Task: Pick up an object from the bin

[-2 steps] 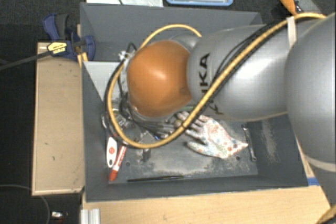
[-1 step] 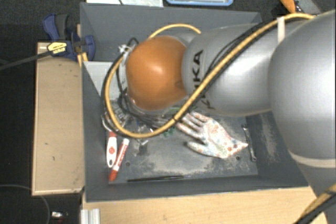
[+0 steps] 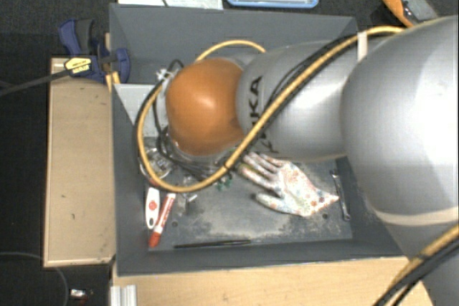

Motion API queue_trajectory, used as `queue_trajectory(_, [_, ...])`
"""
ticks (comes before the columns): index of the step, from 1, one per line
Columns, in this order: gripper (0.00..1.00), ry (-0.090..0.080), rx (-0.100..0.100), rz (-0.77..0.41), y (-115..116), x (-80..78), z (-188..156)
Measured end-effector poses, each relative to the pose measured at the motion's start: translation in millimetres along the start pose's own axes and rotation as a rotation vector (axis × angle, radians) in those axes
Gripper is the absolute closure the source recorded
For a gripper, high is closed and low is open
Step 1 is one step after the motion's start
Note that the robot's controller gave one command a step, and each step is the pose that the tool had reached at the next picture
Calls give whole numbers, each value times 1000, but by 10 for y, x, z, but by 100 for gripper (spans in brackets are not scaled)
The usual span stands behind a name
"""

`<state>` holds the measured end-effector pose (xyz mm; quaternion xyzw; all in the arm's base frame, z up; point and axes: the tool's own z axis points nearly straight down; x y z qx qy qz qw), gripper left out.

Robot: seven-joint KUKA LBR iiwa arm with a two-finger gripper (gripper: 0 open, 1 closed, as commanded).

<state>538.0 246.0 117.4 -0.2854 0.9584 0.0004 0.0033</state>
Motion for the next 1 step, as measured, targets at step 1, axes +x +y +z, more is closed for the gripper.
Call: queue_trajectory(1, [100, 3, 0, -464, 40, -46, 448])
